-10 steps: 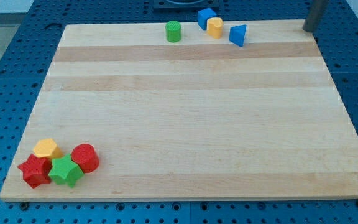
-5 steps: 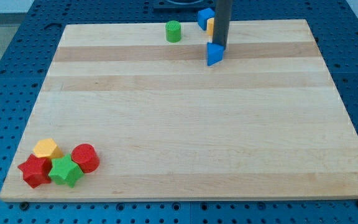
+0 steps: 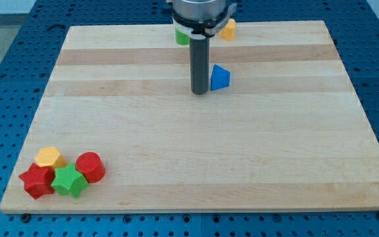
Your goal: Push the blue triangle closer to the red circle
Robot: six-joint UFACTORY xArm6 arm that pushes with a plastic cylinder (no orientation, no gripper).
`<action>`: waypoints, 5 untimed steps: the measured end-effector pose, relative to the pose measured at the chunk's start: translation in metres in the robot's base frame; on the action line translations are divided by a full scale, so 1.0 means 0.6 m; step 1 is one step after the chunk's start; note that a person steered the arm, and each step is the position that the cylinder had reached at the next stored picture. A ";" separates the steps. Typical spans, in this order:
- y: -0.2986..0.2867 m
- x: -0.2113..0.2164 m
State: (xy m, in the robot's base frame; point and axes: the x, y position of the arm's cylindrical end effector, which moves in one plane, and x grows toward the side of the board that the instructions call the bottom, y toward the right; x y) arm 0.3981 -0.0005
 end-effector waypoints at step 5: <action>-0.005 0.108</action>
State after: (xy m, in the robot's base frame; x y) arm 0.4629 -0.0032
